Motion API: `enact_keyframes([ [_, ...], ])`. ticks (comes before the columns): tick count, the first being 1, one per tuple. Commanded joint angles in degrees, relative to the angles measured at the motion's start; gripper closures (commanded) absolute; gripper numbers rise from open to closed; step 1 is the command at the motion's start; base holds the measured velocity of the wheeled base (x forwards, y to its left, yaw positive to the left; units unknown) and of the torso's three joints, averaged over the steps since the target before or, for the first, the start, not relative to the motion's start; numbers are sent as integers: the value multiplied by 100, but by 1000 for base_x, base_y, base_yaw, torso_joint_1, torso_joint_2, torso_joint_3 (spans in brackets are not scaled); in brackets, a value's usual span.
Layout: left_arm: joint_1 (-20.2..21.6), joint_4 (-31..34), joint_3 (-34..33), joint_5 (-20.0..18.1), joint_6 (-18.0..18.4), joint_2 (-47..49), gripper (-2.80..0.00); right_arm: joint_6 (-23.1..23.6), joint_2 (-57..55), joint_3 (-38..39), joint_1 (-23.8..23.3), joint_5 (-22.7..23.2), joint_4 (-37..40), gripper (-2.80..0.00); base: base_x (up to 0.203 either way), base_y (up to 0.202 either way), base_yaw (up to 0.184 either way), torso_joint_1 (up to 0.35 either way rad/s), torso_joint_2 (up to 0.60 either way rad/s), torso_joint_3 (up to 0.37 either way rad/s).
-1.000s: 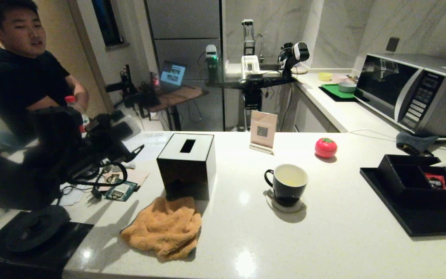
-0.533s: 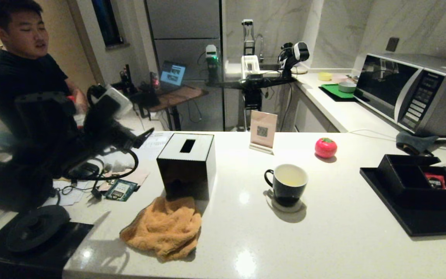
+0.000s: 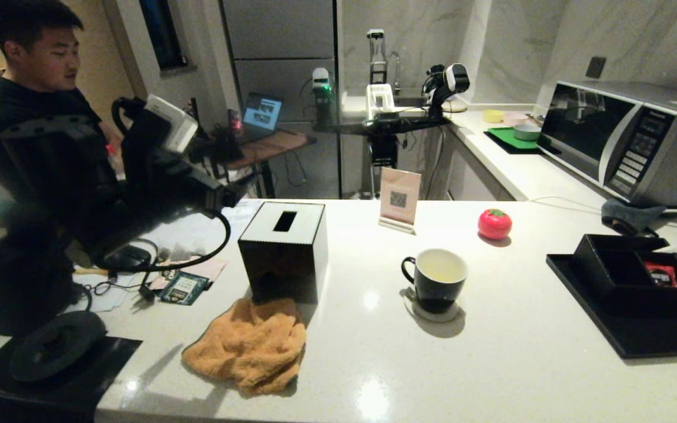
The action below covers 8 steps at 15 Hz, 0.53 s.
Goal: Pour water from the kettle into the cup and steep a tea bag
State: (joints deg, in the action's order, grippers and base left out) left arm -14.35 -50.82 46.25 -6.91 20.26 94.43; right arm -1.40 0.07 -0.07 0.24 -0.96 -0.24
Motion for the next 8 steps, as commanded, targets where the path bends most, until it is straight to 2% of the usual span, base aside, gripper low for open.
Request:
enact_keyframes([
  [1, -157, -16, 18, 78, -5, -83, 0, 0, -7, -1, 2, 0, -2, 0, 0, 0, 0, 0, 0, 0],
  [3, -286, -24, -1, 303, -5, -109, 0, 0, -7, -1, 2, 0, -2, 0, 0, 0, 0, 0, 0, 0],
  [8, -340, -77, -46, 322, -14, -207, 0, 0, -7, -1, 2, 0, -2, 0, 0, 0, 0, 0, 0, 0],
])
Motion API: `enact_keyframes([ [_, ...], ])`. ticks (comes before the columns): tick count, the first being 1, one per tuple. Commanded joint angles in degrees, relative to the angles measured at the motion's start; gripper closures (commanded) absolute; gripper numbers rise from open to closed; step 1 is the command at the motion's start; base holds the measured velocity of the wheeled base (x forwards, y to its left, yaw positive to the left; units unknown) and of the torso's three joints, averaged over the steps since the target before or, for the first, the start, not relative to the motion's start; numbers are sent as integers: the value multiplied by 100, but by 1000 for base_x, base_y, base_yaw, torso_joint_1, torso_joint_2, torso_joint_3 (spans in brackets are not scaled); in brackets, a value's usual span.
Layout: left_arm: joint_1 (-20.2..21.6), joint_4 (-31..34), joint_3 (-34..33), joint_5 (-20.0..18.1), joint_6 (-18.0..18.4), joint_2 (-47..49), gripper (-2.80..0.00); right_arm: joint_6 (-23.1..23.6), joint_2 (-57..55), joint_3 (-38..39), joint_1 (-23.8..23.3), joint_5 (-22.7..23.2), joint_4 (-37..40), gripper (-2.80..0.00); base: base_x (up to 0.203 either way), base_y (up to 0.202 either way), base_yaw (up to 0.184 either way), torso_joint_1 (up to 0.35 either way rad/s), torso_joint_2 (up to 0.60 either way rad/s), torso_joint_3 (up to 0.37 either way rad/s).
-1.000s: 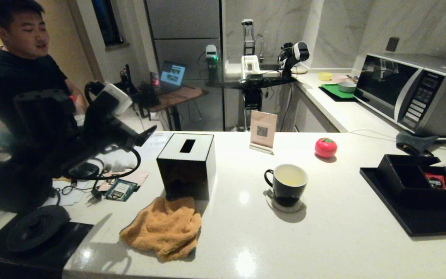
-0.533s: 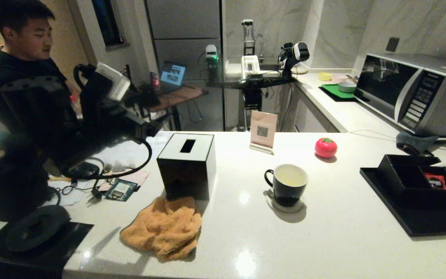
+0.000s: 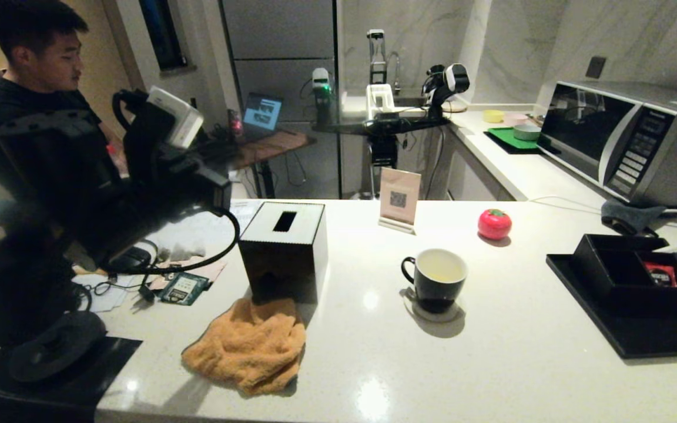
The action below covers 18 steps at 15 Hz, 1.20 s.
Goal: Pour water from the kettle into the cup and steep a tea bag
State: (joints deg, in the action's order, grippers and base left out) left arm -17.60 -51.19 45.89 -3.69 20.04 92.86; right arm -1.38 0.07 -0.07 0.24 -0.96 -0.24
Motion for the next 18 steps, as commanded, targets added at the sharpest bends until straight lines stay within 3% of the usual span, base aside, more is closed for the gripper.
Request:
enact_keyframes([
  [1, -15, -31, -2, 7, 9, -108, 0, -3, -7, -1, 2, 0, -2, 0, 0, 0, 0, 0, 0, 0],
  [4, -13, 34, -58, 153, -11, -410, 0, -3, -7, -1, 2, 0, -2, 0, 0, 0, 0, 0, 0, 0],
  [7, -31, 554, -420, 515, -181, -1225, 0, -3, -7, -1, 2, 0, -2, 0, 0, 0, 0, 0, 0, 0],
  [12, 55, 1613, -1786, 719, -513, -3206, 0, -3, -7, -1, 2, 0, -2, 0, 0, 0, 0, 0, 0, 0],
  [15, 366, 2608, -2445, 732, -569, -4580, 0, -3, -7, -1, 2, 0, -2, 0, 0, 0, 0, 0, 0, 0],
  [18, 1030, 3853, -2905, 712, -594, -6186, 0, -3, -7, 2, 2, 0, -2, 0, 0, 0, 0, 0, 0, 0],
])
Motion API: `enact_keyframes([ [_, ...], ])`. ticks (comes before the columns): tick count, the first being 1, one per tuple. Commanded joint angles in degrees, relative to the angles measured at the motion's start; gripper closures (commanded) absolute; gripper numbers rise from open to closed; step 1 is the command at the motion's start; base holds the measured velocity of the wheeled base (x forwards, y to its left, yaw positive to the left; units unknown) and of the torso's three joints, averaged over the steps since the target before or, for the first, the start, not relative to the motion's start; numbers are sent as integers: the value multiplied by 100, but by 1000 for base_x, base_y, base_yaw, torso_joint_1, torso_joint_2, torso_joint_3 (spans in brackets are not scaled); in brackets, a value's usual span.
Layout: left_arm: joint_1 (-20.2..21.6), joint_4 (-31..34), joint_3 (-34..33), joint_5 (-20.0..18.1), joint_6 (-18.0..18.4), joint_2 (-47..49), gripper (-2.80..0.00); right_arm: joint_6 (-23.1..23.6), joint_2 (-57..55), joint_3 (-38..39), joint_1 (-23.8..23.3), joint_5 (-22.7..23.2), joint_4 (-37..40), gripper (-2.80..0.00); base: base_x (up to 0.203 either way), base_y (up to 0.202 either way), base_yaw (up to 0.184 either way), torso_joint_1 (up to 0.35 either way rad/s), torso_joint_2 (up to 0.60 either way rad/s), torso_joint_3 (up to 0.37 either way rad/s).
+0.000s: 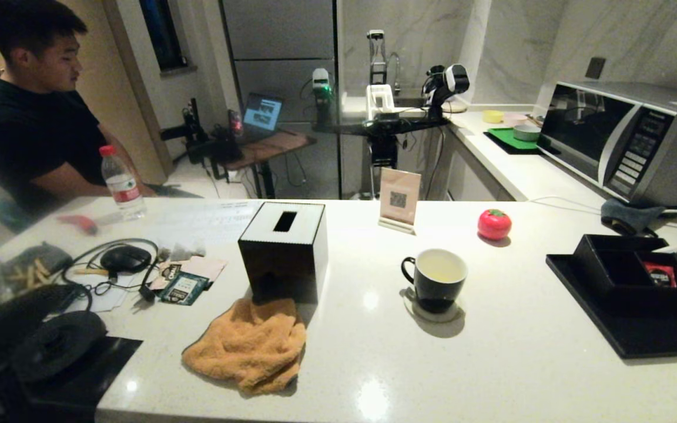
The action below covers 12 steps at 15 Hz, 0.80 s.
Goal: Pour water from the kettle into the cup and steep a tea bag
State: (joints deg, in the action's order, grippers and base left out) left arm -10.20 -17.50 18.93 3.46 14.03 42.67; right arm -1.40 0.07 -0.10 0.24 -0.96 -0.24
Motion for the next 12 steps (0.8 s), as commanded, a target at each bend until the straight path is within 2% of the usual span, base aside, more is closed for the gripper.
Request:
enact_keyframes([
  [1, 527, 832, -352, -17, 1, -1608, 0, 0, -7, 1, 2, 0, -2, 0, 0, 0, 0, 0, 0, 0],
  [3, 975, 1466, -706, -43, -7, -2439, 0, 0, -7, 9, 2, 0, -2, 0, 0, 0, 0, 0, 0, 0],
  [5, 1203, 1758, -1248, -149, -1, -2834, 0, 0, -7, 1, 2, 0, -2, 0, 0, 0, 0, 0, 0, 0],
  [8, 1206, 1633, -1865, -651, -72, -2842, 0, 0, -7, 1, 2, 0, -2, 0, 0, 0, 0, 0, 0, 0],
  [12, 871, 1555, -1893, -673, -447, -2953, 0, 0, -7, 1, 2, 0, -2, 0, 0, 0, 0, 0, 0, 0],
])
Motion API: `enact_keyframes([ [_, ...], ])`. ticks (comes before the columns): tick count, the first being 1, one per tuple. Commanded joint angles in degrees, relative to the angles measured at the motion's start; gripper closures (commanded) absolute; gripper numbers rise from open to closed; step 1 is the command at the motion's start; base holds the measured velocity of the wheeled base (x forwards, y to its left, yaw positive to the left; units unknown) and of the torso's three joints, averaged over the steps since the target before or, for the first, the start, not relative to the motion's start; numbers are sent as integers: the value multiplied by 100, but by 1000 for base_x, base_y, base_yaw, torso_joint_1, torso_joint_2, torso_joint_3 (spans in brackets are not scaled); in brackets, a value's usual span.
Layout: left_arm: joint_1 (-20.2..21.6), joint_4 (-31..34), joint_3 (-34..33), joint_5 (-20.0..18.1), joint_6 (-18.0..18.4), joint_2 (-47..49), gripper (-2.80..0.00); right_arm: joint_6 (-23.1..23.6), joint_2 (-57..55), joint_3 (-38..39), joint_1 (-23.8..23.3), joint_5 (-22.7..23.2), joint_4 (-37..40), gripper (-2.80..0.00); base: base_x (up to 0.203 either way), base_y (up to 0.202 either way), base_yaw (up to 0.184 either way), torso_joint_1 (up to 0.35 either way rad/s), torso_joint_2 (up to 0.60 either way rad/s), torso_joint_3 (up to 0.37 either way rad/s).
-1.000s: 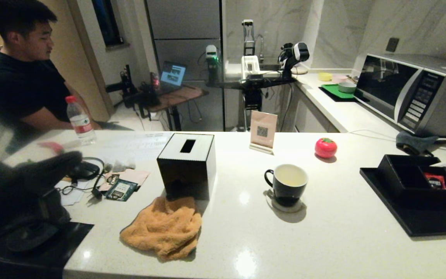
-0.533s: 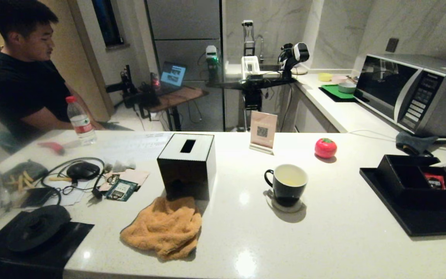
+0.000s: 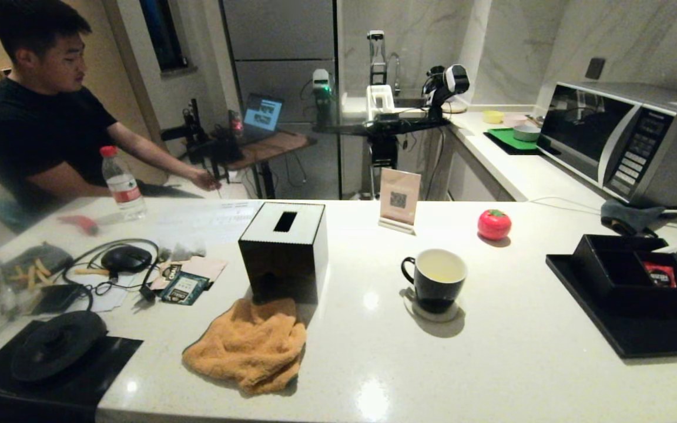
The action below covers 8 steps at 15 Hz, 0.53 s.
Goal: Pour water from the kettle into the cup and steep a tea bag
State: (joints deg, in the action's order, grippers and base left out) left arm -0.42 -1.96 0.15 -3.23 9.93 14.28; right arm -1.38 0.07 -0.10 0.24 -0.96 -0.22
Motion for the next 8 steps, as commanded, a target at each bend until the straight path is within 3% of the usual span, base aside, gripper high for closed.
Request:
enact_keyframes([
  [1, -97, 9, -15, -10, -71, -226, 0, -3, -7, 1, 2, 0, -4, 0, 0, 0, 0, 0, 0, 0],
  [5, 61, 57, -15, -2, -174, -929, 0, -3, -7, 1, 2, 0, -4, 0, 0, 0, 0, 0, 0, 0],
  [8, 51, 179, -15, 48, -469, -1428, 0, -3, -7, 1, 2, 0, -4, 0, 0, 0, 0, 0, 0, 0],
])
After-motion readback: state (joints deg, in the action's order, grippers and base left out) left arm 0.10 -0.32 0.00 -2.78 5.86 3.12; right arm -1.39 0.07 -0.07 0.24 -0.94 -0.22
